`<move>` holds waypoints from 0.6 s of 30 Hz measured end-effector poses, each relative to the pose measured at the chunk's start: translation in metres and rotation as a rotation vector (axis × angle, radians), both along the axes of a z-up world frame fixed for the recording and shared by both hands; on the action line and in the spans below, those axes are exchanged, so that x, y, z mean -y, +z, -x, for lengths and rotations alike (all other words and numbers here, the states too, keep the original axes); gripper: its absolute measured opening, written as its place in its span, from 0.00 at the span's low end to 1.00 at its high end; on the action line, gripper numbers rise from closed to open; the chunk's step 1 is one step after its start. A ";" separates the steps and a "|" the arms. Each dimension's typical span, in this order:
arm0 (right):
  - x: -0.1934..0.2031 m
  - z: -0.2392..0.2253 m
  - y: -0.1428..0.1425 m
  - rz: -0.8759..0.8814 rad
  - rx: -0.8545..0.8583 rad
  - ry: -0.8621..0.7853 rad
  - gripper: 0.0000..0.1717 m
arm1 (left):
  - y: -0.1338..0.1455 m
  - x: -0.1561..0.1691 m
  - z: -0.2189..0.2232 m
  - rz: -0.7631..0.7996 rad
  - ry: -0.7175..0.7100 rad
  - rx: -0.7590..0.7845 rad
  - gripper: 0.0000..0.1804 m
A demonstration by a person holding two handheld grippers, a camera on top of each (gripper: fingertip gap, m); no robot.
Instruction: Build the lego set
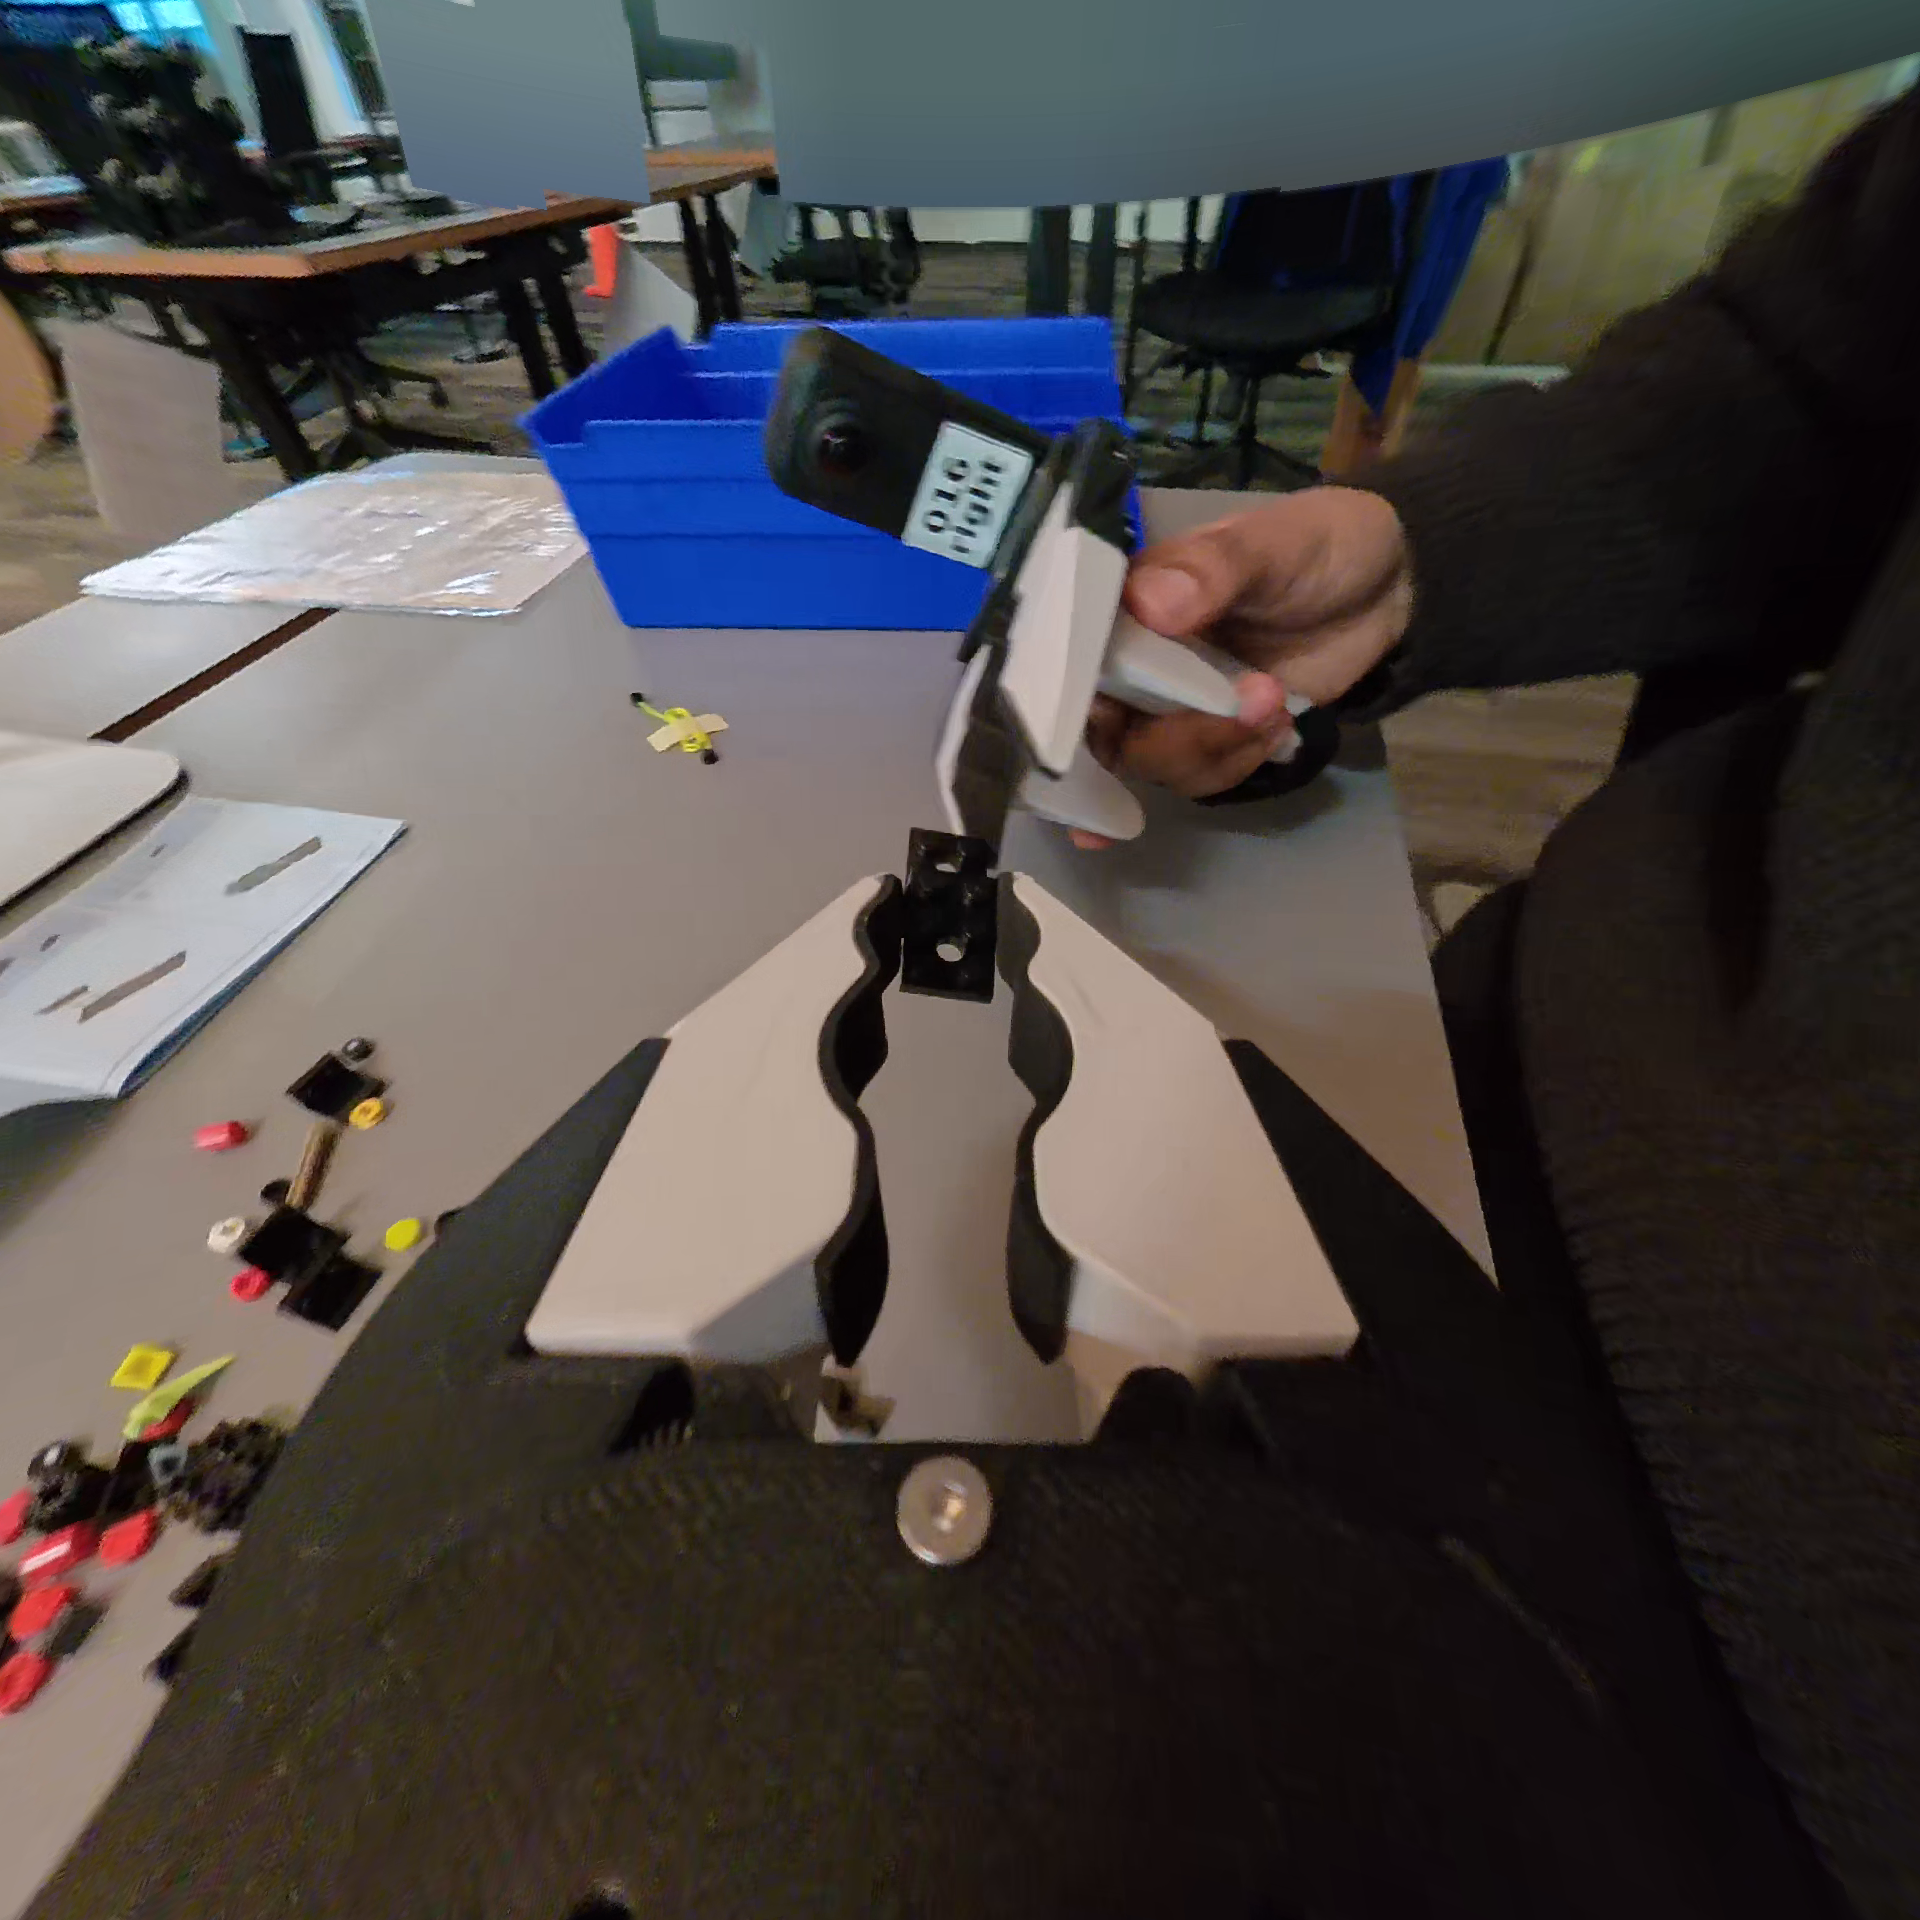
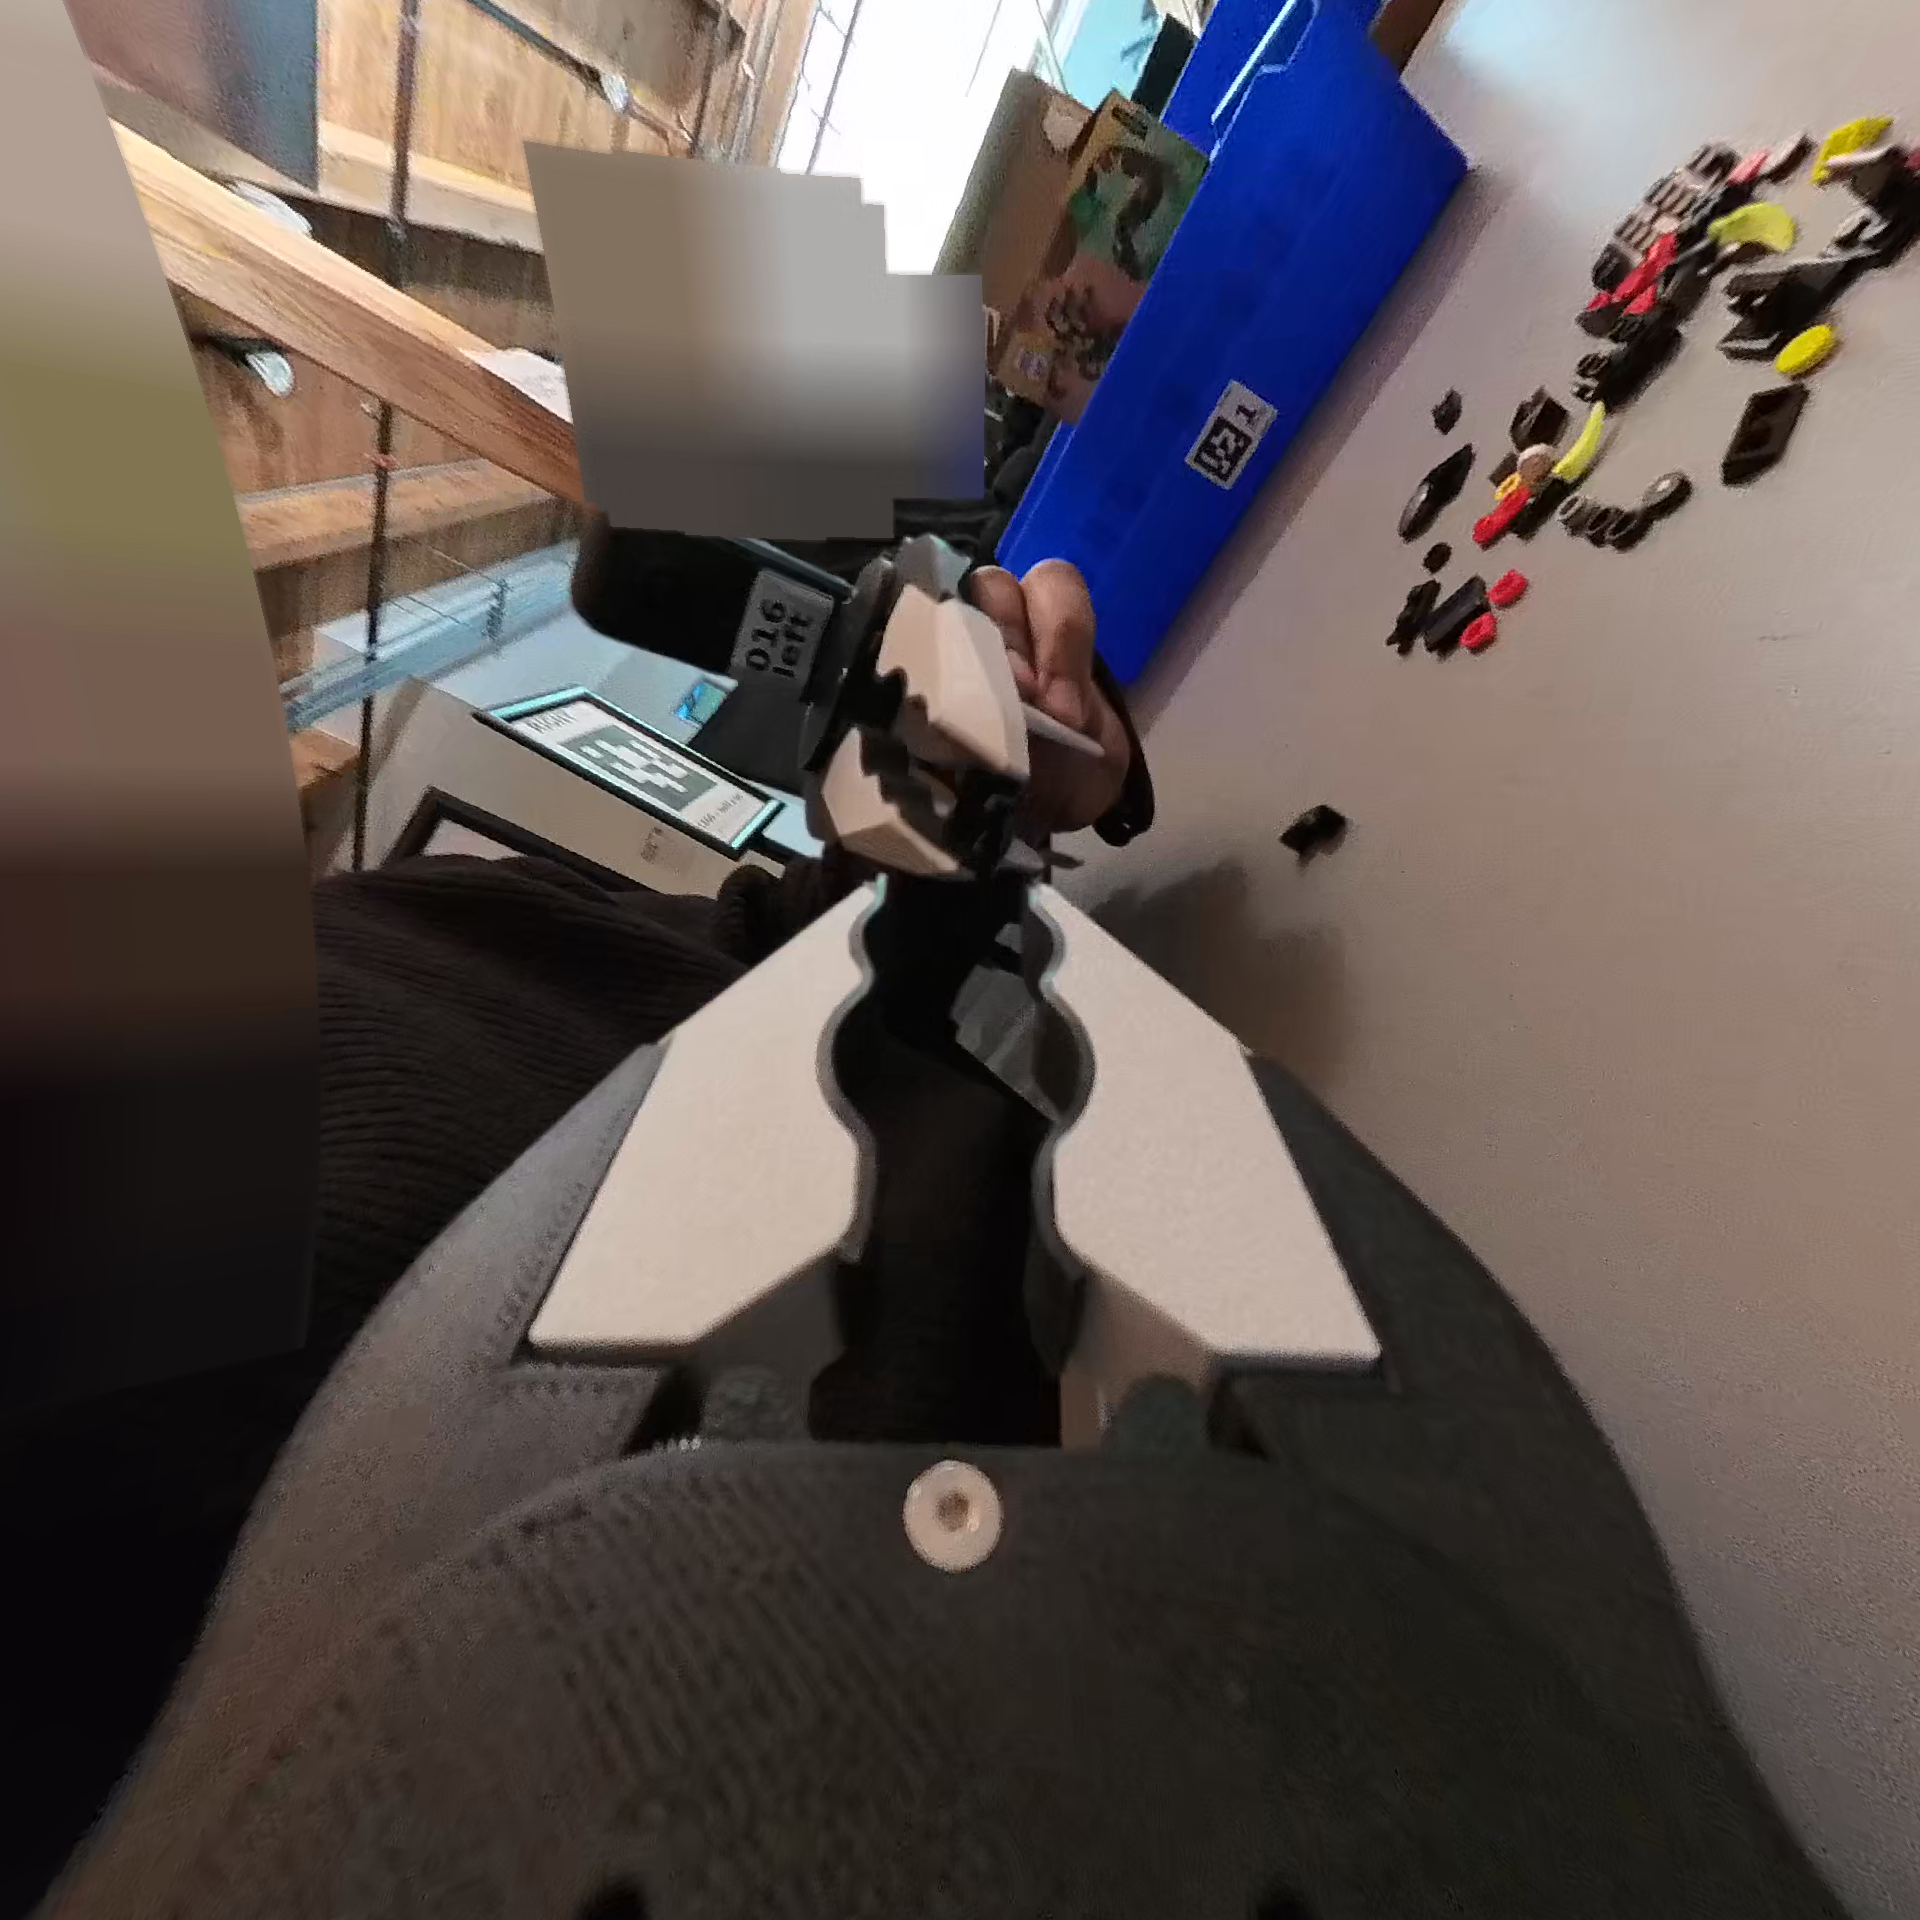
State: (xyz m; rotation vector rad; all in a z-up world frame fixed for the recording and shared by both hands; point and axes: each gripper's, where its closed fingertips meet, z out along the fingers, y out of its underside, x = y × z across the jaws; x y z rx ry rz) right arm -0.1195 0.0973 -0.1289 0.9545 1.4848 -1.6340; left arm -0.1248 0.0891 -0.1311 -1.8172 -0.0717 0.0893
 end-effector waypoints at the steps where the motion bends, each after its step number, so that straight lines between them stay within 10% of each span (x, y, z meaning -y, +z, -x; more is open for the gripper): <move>1: -0.001 0.001 0.001 0.011 0.009 -0.008 0.14 | 0.001 0.002 0.007 -0.010 0.032 0.024 0.08; 18: 0.000 0.001 -0.004 -0.048 -0.030 -0.020 0.17 | -0.067 0.102 0.123 0.223 0.630 0.378 0.08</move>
